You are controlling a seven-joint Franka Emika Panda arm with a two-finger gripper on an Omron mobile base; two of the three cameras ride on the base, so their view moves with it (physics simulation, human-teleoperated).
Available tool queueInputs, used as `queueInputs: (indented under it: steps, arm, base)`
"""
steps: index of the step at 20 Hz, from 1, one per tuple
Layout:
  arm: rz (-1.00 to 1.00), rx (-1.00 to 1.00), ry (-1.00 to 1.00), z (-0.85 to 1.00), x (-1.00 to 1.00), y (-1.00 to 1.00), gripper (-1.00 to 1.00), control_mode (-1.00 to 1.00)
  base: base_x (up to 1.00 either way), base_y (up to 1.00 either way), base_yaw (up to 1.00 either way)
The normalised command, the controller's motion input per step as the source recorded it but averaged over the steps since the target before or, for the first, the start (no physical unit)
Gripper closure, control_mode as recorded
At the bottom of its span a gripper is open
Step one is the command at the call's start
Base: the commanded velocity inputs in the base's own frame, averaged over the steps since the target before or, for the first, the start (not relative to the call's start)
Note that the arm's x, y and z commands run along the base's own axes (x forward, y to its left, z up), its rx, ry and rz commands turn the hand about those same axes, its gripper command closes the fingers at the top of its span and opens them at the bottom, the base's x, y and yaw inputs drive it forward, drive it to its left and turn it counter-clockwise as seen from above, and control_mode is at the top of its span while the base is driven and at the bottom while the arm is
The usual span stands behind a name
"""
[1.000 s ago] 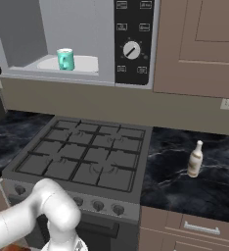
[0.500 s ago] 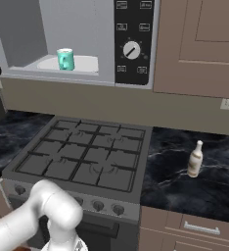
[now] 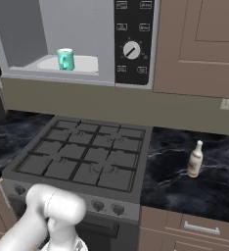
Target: Place the microwavable item in the microwave. Then, close the microwave door and press the start button.
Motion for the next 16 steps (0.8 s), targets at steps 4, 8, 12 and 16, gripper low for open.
queueInputs:
  steps: [4,8,12,16]
  arm:
    - [0.46,0.03,0.21,0.0,0.36,-0.72,-1.0,-1.0]
    - [0.49,0.01,0.19,0.0,0.72,-0.41,-1.0,-1.0]
    - [0.45,0.01,0.13,0.09,0.97,-0.13,-1.0,-1.0]
    - [0.37,0.0,0.08,0.12,1.0,-0.01,-1.0,-1.0]
  base:
    - [0.0,0.0,0.0]
    - [0.0,0.0,0.0]
    - [0.0,0.0,0.0]
    - [0.0,0.0,0.0]
